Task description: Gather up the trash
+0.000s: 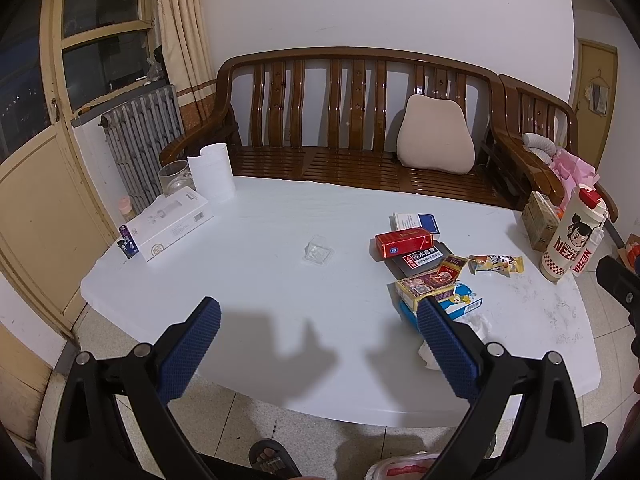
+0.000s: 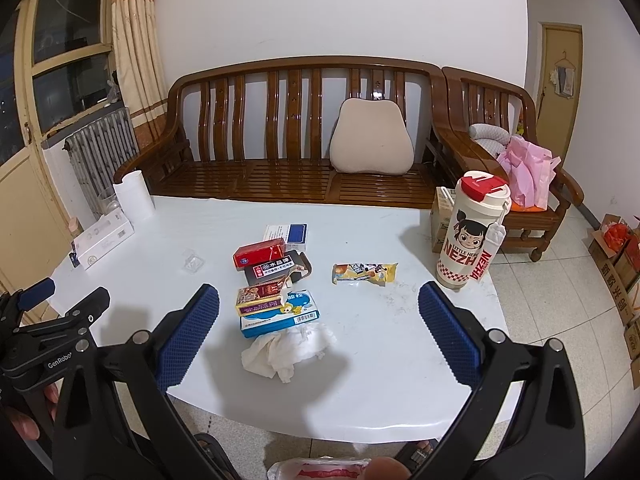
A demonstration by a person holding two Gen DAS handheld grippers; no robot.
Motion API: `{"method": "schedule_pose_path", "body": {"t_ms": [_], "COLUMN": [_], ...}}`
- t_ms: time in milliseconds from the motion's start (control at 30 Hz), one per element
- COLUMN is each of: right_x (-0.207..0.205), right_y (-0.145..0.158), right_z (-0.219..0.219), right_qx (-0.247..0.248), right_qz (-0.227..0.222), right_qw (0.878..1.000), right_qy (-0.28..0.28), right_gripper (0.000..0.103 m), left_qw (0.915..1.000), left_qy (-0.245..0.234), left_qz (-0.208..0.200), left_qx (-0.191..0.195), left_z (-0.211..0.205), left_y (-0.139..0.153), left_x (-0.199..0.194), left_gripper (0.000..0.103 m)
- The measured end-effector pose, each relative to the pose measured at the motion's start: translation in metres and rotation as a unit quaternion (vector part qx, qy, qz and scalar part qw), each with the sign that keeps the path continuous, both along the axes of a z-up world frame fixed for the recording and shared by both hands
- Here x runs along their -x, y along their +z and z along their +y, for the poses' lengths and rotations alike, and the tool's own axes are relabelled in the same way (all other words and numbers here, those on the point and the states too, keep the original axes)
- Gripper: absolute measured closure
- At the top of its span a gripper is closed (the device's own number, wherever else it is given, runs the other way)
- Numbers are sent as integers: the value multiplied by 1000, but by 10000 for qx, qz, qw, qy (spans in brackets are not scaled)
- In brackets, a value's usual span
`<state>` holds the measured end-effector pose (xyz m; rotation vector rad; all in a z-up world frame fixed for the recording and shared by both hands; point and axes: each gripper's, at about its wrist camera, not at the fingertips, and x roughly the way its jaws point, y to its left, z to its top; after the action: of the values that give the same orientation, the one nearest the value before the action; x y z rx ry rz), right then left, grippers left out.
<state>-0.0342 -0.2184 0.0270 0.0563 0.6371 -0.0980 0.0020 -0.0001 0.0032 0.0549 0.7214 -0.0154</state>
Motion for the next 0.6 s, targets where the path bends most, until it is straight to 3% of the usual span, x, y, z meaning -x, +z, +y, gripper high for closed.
{"method": "schedule_pose_path", "body": {"t_ms": [600], "right_x": [0], "right_y": [4], "right_z": [2], "right_qx": [15], "right_qz": [-6], "right_qw": [10000], "right_qy": [-2], "right_gripper": [5], "left_qw": [10000], "left_qy": [2], "left_qz": [-9], "left_qx": [-5], "left_z": [-1], "left_y": [0], "left_x": [0], "left_gripper": [7]}}
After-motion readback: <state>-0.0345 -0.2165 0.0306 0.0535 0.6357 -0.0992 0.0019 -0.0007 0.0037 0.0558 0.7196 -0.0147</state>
